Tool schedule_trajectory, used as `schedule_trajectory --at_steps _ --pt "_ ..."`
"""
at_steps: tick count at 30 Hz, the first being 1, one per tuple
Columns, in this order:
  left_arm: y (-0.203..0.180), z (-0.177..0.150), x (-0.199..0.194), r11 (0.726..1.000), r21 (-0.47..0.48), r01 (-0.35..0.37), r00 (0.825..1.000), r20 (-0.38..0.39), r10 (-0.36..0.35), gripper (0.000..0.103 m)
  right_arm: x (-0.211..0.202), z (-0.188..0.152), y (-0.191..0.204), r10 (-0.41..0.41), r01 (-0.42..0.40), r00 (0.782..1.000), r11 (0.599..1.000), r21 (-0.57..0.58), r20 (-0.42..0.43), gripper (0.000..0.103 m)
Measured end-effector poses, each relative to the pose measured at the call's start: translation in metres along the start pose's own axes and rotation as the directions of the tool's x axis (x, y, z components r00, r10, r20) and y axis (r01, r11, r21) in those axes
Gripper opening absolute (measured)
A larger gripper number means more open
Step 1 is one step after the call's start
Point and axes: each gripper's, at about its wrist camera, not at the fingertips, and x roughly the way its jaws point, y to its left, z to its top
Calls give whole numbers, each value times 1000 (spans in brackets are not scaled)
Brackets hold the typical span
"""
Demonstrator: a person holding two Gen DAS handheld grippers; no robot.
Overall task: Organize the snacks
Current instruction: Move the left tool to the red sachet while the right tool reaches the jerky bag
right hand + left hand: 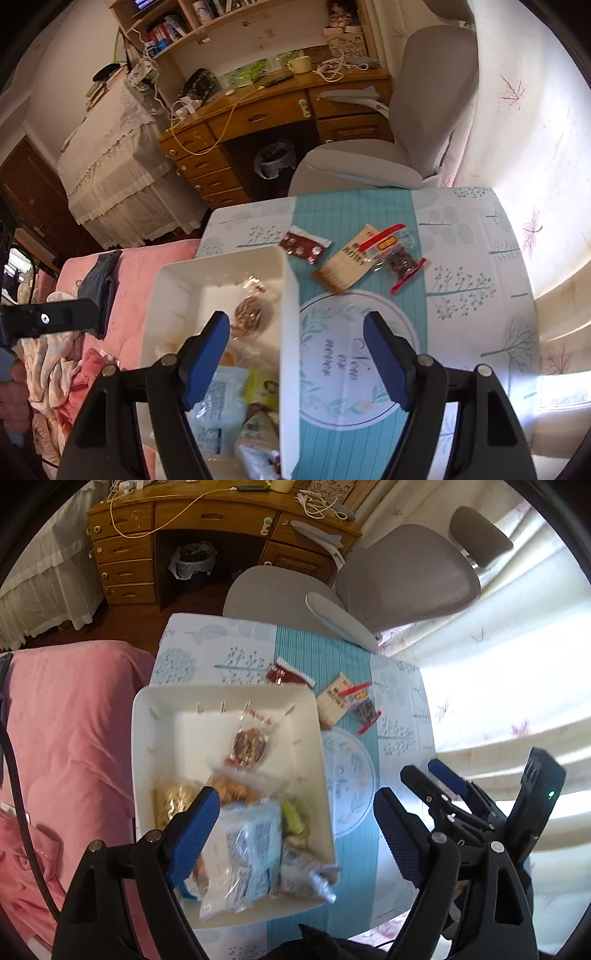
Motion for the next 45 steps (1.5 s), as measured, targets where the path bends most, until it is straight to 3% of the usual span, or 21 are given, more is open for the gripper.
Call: schedule_trajectory --at_steps 9,15,23,28,38,45 --pt "-14 62 29 999 -19 -32 999 -2 32 87 38 33 -44 -50 52 997 998 32 -56 75" --pt "-18 101 75 998 -33 -60 996 -64 58 87 79 40 -71 -81 88 991 994 61 -104 75" --pt "-14 146 149 985 -145 -91 985 -156 68 87 133 37 -102 -121 129 983 990 53 -139 75" --pt "-16 158 186 974 -198 -108 975 -211 65 87 153 34 -114 -128 132 983 991 23 -128 75" --pt "-9 159 246 927 -338 -162 952 -301 57 87 182 28 -125 -151 147 980 988 -43 -126 75" --pt "-11 162 274 915 -341 -214 937 -336 94 80 188 26 -121 -144 135 985 987 -87 -98 75"
